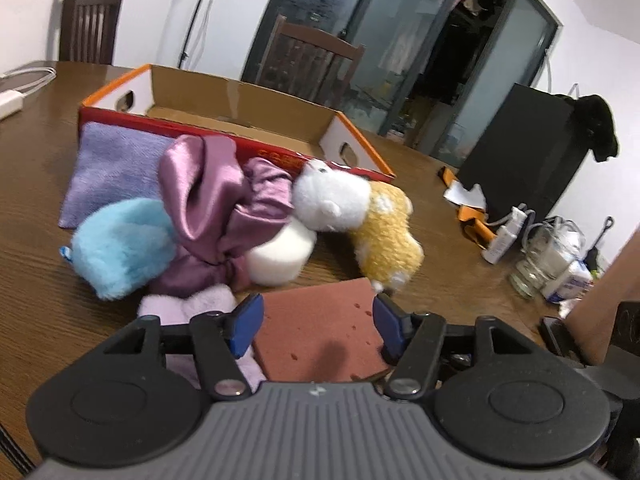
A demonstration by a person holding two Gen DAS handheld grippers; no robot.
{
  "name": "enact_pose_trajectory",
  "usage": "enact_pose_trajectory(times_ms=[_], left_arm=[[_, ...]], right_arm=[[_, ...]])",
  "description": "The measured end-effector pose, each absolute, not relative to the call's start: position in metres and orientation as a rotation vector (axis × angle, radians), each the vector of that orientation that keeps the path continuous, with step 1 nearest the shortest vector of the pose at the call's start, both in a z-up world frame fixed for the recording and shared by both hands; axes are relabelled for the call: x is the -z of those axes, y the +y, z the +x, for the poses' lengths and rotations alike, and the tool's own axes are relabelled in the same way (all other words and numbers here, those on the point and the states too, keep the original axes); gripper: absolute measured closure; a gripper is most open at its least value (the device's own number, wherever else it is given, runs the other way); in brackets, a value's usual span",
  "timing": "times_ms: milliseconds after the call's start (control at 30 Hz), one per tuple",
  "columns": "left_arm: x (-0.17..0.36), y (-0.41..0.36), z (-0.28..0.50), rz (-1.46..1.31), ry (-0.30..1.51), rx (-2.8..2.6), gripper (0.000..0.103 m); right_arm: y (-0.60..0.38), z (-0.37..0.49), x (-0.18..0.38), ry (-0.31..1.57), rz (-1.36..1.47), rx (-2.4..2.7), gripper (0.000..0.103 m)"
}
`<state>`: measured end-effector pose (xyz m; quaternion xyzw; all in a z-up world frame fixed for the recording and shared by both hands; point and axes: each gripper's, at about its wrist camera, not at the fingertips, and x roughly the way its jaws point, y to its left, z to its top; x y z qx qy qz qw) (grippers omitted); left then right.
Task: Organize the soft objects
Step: 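Reach the right tool to the pink sponge block and close on it, then carry the pink sponge into the cardboard box and open the right tool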
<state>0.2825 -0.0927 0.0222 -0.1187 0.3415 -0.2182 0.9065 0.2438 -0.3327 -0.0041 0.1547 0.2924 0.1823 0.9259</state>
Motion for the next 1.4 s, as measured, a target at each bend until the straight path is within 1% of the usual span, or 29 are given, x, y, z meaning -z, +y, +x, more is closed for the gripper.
enact_pose_trajectory(times_ms=[33, 67, 233, 367, 433, 500, 533, 600, 667, 733, 867, 967, 1067, 1167, 1267, 1400], left_arm=[[-0.022, -0.094, 0.281, -0.238, 0.7, 0.451, 0.033], [-0.023, -0.094, 0.279, -0.228, 0.693, 0.443, 0.032], [-0.018, -0.098, 0.277, -0.257, 0.743, 0.491, 0.032], [-0.015, -0.101, 0.278, -0.274, 0.774, 0.514, 0.032], [-0.012, -0.104, 0.28, -0.274, 0.786, 0.523, 0.032], [-0.007, -0.108, 0.283, -0.266, 0.806, 0.524, 0.036], [-0.006, -0.108, 0.283, -0.262, 0.808, 0.529, 0.046], [-0.006, -0.109, 0.284, -0.254, 0.803, 0.528, 0.053], [-0.008, -0.106, 0.286, -0.263, 0.787, 0.537, 0.054], [-0.016, -0.103, 0.291, -0.285, 0.771, 0.547, 0.054], [-0.055, -0.097, 0.306, -0.31, 0.681, 0.588, 0.054], [-0.091, -0.089, 0.348, -0.374, 0.652, 0.626, 0.054], [-0.115, -0.085, 0.407, -0.439, 0.659, 0.649, 0.054], [-0.126, -0.088, 0.469, -0.426, 0.685, 0.651, 0.053], [-0.114, -0.095, 0.545, -0.453, 0.776, 0.644, 0.053], [-0.075, -0.108, 0.624, -0.479, 0.907, 0.582, 0.053]], right_arm=[[-0.335, 0.238, 0.003, 0.598, 0.316, -0.353, 0.086], [-0.338, 0.231, 0.001, 0.597, 0.32, -0.324, 0.086], [-0.353, 0.216, 0.001, 0.59, 0.352, -0.25, 0.082], [-0.361, 0.217, -0.002, 0.556, 0.378, -0.259, 0.073], [-0.361, 0.224, 0.001, 0.563, 0.381, -0.257, 0.071], [-0.362, 0.232, 0.008, 0.586, 0.394, -0.255, 0.07], [-0.361, 0.235, 0.011, 0.585, 0.413, -0.261, 0.069], [-0.364, 0.239, 0.015, 0.591, 0.459, -0.279, 0.07], [-0.363, 0.242, 0.014, 0.599, 0.468, -0.299, 0.073], [-0.36, 0.244, 0.006, 0.599, 0.455, -0.298, 0.075], [-0.354, 0.247, -0.036, 0.492, 0.389, -0.302, 0.075], [-0.352, 0.268, -0.073, 0.404, 0.352, -0.303, 0.075], [-0.353, 0.312, -0.106, 0.343, 0.336, -0.306, 0.076], [-0.356, 0.37, -0.124, 0.353, 0.352, -0.296, 0.076], [-0.358, 0.434, -0.128, 0.396, 0.35, -0.264, 0.077], [-0.359, 0.517, -0.11, 0.519, 0.373, -0.204, 0.078]])
